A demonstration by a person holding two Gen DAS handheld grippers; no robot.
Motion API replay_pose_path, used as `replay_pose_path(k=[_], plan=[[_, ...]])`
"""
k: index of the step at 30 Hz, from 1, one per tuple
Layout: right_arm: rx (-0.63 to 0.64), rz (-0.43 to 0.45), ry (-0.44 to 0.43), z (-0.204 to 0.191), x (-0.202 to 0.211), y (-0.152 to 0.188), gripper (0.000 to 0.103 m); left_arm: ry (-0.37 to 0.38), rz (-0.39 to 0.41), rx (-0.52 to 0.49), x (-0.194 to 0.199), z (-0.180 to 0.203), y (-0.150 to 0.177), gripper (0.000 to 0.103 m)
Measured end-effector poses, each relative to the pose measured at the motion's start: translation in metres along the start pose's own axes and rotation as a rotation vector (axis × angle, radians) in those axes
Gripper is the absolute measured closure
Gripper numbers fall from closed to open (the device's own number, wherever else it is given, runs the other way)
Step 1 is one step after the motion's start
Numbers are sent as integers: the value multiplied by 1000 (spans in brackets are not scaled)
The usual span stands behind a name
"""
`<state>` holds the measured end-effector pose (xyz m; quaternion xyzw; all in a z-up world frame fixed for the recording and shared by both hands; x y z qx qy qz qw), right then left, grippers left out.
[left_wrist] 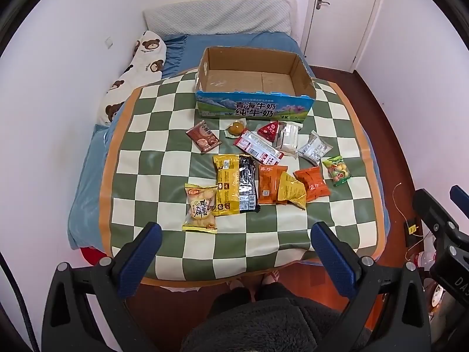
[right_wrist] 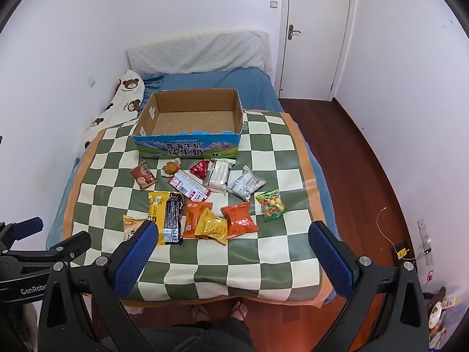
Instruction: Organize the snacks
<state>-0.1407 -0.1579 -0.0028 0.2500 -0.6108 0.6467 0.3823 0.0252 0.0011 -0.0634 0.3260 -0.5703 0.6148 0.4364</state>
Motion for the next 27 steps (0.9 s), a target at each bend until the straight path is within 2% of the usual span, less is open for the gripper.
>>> replay_pose_path(k=[27], plan=[[-2,-45,-27,-3,-4,10,0,-7,-1,-5,7,9,-1,0]])
Point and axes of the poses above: each gripper's, at about its wrist camera, not at the fingertips, and x roughly against the way its jaws point, z to its right, y to its underside, the point moved 7 cm from there along -x, roughly the way its jaws point, and after that the axes turned 9 degrees about y, right-handed, at the moved point
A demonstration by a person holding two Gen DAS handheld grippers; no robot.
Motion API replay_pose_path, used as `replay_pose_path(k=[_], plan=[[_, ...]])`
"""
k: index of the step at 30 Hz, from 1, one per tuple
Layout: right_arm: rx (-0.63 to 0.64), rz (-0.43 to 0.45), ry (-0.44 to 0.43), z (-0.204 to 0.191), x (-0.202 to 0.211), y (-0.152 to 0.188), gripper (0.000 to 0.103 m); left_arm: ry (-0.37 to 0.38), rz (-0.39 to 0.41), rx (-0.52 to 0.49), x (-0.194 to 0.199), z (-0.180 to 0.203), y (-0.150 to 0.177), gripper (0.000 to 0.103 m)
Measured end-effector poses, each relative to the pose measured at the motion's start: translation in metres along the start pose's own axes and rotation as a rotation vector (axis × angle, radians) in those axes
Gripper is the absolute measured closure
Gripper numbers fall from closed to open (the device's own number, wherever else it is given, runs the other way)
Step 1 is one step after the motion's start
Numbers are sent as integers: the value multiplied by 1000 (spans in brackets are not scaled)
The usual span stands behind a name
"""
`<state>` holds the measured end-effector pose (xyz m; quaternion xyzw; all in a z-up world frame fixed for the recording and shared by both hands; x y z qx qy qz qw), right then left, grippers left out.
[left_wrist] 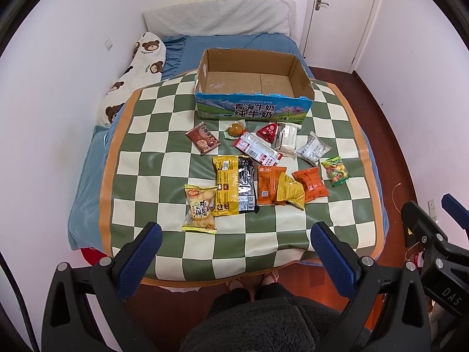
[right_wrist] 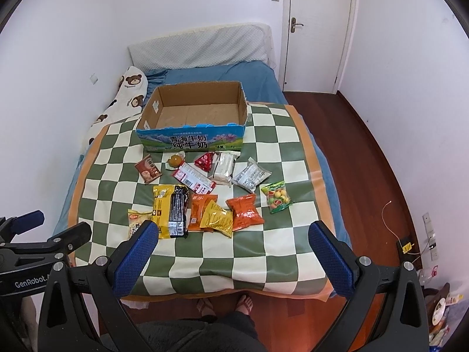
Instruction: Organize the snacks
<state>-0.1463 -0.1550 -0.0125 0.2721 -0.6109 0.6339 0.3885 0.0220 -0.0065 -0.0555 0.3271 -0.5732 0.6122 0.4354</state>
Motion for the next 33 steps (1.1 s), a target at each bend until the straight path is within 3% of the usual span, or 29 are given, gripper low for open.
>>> replay_pose_path(k=[33], plan=[[-22,-4,1,5,-1,7,0,1,-2,-2,2,0,2,0]])
Point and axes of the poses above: each gripper's, at about its wrist camera, not at the fingertips, and x roughly against the way its jaws point, z to its right, y to its underside, the point moved 7 cm from there along -x, roughly the way its jaws point, and after that the axes turned 9 degrees about y, right-handed, at the moved point
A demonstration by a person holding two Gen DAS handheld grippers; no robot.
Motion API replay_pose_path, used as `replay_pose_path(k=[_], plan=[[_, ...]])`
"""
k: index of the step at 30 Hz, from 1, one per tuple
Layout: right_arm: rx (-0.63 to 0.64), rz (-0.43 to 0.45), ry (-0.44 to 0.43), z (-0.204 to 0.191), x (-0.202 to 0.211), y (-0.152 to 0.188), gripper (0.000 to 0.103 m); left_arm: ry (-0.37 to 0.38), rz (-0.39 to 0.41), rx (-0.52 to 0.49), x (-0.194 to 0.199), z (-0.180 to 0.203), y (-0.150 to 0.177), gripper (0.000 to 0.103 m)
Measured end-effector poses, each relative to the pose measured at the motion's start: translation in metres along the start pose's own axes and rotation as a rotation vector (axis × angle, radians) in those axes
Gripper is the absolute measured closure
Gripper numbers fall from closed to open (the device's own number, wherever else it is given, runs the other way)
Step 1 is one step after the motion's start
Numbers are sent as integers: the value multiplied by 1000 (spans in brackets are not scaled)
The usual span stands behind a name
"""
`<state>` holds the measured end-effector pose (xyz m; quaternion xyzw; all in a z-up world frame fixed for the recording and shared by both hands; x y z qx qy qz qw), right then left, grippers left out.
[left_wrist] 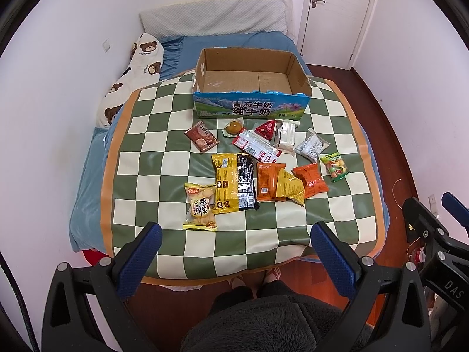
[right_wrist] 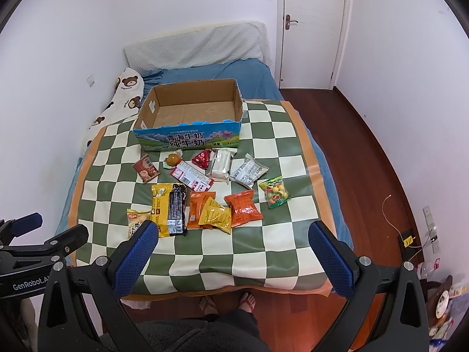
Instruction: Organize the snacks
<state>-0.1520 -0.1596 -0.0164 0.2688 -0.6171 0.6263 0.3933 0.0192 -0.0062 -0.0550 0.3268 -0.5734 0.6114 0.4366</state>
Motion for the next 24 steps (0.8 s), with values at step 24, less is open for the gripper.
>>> replay_pose_path(k=[24], plan=[[-93,-62,-61,3,-32,-4,0,-50,8,38,-33,-32,-25,0]])
Point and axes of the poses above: each gripper's, at about its wrist camera, not at the fingertips, and x roughly against the way its jaws point, z to its right, y to its underside, the point moved 7 cm from there along -x, roughly the way its jaws point, and after that the axes turned 9 degrees about y, right-handed, at the moved point
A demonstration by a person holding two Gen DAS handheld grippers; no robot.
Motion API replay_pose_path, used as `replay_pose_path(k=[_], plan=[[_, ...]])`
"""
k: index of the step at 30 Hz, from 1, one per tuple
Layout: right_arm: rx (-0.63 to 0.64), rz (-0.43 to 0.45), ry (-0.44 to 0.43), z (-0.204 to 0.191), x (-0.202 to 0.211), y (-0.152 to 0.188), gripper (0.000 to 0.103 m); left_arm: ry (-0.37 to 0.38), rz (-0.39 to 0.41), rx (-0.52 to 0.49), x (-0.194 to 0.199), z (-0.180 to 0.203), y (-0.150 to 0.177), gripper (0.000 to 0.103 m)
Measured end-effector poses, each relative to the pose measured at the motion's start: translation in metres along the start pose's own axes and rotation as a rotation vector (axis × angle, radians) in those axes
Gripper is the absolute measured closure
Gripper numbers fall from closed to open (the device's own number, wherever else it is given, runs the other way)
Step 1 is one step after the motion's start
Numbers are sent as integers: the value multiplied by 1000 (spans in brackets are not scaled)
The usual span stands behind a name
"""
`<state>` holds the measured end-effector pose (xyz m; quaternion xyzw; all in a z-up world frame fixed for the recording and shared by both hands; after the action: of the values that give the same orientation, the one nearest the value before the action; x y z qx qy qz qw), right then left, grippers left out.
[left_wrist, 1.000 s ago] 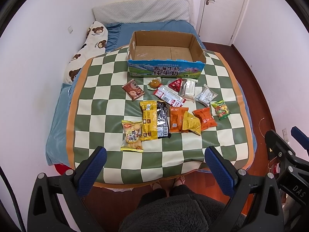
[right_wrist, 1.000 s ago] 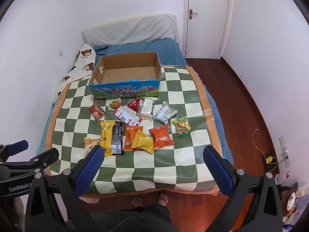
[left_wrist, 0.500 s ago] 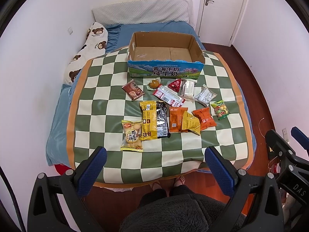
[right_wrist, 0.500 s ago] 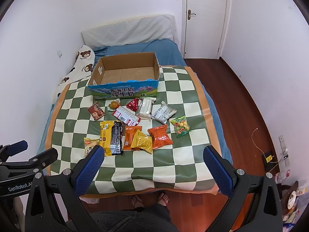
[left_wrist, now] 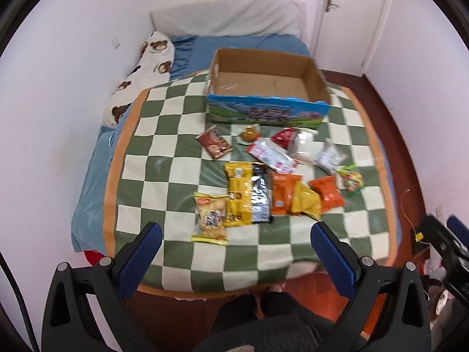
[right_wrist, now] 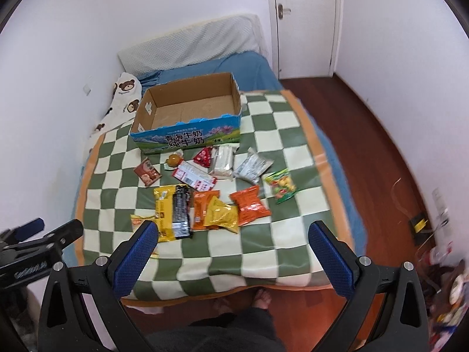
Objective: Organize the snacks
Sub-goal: 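Grasp the yellow-and-black bag with the left gripper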
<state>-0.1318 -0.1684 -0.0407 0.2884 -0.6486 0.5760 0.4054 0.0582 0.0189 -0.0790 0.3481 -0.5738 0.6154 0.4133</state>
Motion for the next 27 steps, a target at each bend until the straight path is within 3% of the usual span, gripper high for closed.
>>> replay_pose_path(k=[2,7,14,19,24,27], plan=[[-14,-40,-31,-5,-20,0,0,-31,-26,13,-25,-12,-9,0],[-13,-141,-73,-26,-89,1,3,15,-200,54,-110,-31,-21,0],[-14,-271,-132,-53,-200,16,36,71,-408,109,-228,-33,-14,2],[-81,-361,-173,-63,-263,22,43,90,-524,91,-301,-22,-8,2],[-111,-402,-182,-67,-290,22,43,56,-594,34,-356,-11,-2,2],[-108,-418,-176,-70,-293,23,43,58,-584,43,-372,-12,1,17]])
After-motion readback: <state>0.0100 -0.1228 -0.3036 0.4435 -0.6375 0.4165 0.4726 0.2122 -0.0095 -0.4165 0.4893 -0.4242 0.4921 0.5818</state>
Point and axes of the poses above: each gripper's, at about its wrist camera, not at the fingertips, and x roughly against the way its jaws point, z to its right, y to its underside, the point moved 7 cm from there along -x, roughly the way its jaws point, and after that the axes turned 9 degrees about y, right-handed, at the moved point
